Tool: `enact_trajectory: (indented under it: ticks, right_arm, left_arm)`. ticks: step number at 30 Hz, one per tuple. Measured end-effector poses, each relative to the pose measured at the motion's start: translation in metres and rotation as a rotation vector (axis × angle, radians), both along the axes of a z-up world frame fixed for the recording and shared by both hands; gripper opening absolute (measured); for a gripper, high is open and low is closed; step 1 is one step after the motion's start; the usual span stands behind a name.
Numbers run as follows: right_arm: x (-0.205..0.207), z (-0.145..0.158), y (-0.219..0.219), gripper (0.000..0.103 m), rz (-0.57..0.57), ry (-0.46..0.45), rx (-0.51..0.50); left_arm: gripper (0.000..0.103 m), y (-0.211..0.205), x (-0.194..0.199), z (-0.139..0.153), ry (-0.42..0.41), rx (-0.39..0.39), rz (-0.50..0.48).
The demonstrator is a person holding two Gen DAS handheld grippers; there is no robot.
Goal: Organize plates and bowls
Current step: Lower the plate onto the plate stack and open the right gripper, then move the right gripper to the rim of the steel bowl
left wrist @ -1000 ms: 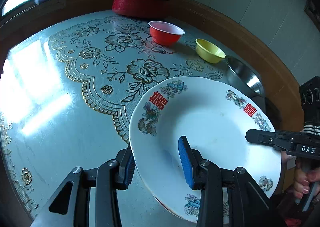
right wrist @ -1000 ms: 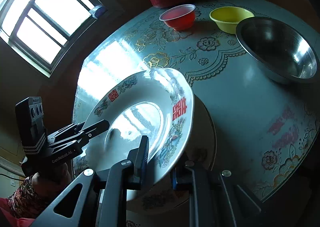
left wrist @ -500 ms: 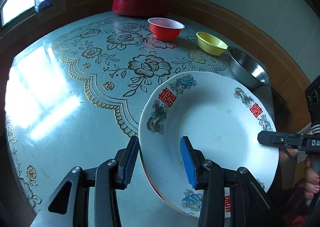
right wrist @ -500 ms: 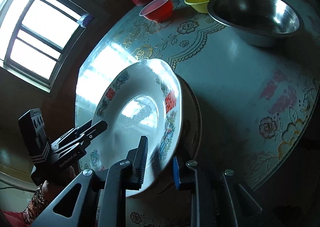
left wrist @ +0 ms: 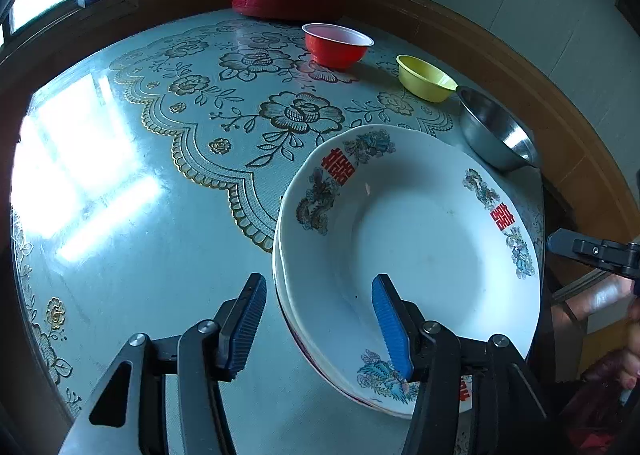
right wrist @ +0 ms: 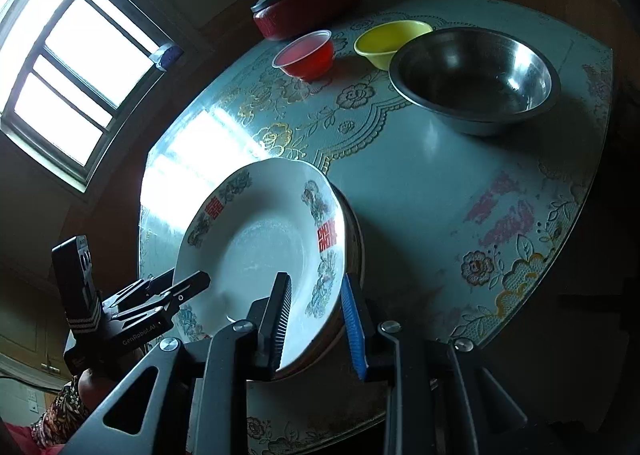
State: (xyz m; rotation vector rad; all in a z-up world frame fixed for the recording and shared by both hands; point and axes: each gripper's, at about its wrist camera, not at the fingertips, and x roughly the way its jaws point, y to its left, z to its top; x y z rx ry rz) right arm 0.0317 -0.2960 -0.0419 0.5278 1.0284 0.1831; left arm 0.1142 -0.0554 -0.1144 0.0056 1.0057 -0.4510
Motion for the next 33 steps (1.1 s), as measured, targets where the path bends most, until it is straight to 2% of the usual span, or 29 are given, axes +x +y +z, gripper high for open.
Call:
enact_trajectory:
  ticks: [5, 15, 21, 33]
  right_arm:
    - [0.003, -0.005, -0.002, 0.027, -0.01, 0.028, -0.007]
    - [-0.004, -0.009, -0.007, 0.029, -0.048, 0.04, 0.009]
    - [0.003, 0.002, -0.015, 0.033, -0.058, 0.015, -0.003]
    - [0.038, 0.023, -0.069, 0.034, -0.135, -0.053, -0.09]
  left_arm:
    - [0.061, 0.001, -0.001, 0.003, -0.006, 0.018, 0.017]
    - [0.091, 0.003, 0.002, 0.036, -0.057, 0.017, 0.061]
    - [0.098, -0.016, 0.011, 0.062, -0.097, 0.074, 0.056]
    - [0.101, -0.075, 0.046, 0.098, -0.113, 0.109, 0.019]
